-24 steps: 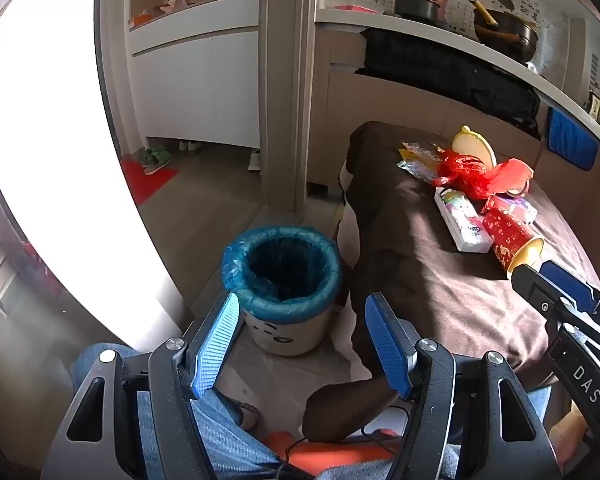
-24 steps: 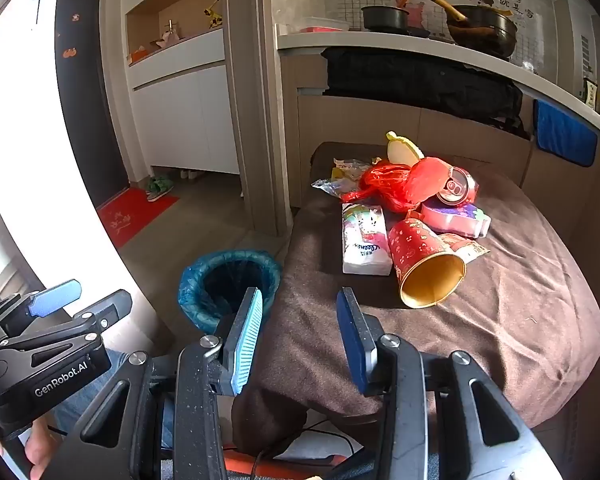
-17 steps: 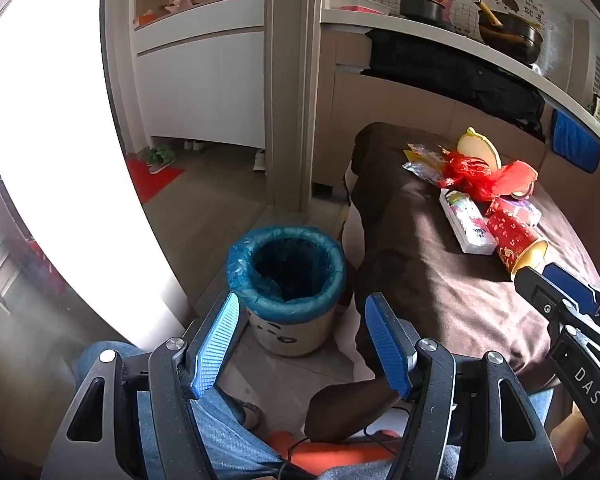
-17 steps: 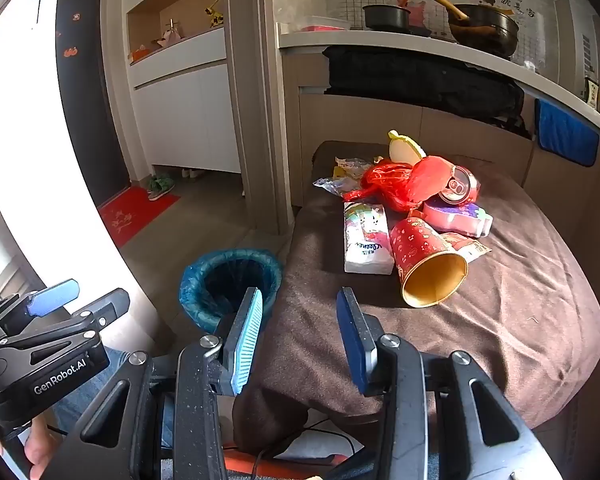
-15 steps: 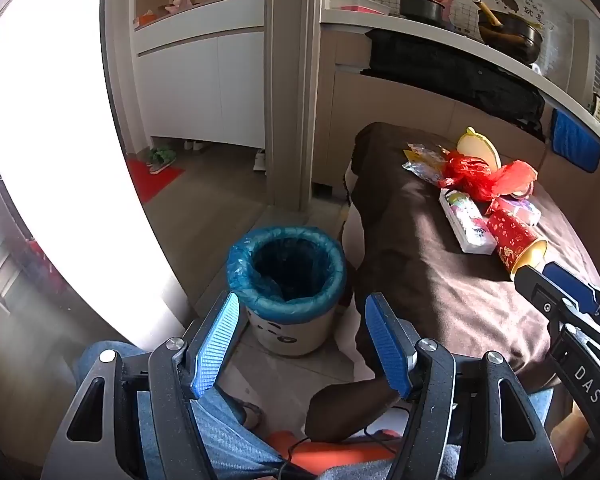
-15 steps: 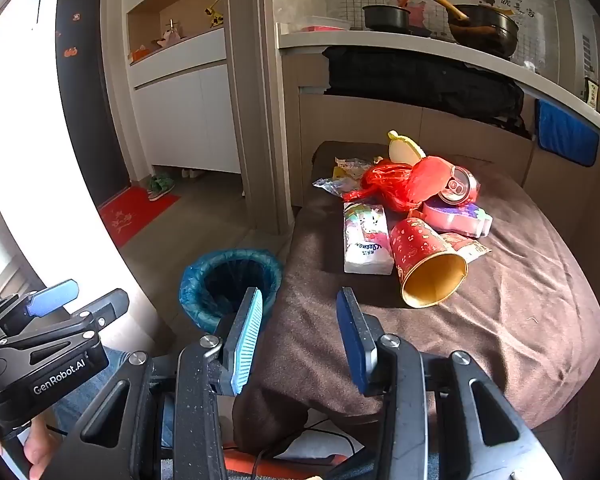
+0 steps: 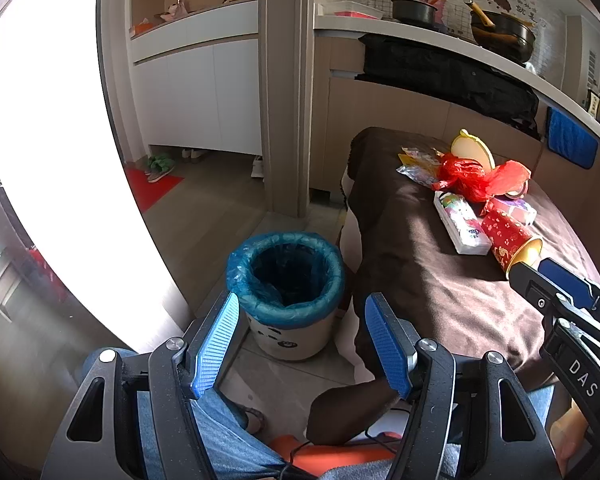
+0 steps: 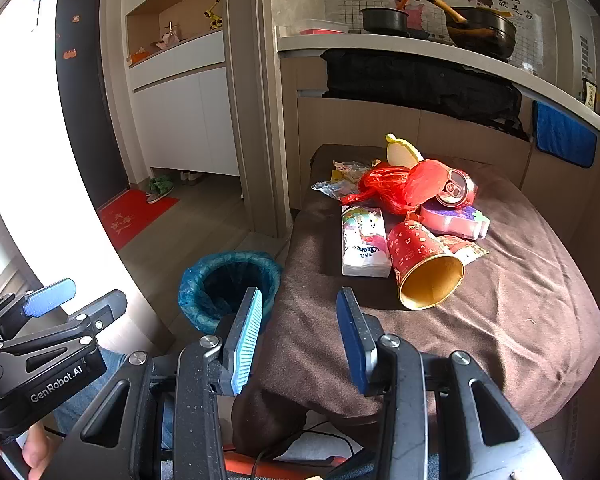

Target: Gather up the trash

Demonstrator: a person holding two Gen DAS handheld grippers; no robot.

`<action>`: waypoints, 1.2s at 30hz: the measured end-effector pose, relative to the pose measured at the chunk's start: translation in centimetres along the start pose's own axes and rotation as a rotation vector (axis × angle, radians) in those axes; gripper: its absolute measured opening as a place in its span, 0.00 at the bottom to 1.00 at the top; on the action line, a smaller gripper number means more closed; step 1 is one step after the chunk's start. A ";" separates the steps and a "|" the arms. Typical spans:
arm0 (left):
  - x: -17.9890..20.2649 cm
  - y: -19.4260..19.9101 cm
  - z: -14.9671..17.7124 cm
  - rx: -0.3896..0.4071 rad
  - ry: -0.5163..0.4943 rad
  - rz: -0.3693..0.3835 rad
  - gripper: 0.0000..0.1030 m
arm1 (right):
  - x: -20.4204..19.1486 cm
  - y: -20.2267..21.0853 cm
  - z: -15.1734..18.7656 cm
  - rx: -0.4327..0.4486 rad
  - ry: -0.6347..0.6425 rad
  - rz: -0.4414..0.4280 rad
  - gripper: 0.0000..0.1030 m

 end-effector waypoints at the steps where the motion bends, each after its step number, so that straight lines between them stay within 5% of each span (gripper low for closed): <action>1: 0.0 0.0 0.0 -0.001 -0.001 0.002 0.64 | 0.0 0.0 0.0 0.001 -0.001 0.001 0.36; 36: 0.0 0.8 -0.8 0.029 0.009 0.009 0.64 | 0.1 0.8 -0.4 0.006 -0.002 0.001 0.36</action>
Point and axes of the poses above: each gripper's, at about its wrist camera, not at the fingertips, and y roughly against the way its jaws point, x to its right, z to its underside, the point moved 2 cm from there along -y, roughly the way its jaws point, and after that the axes turned 8 degrees about z, right-handed, at the moved point
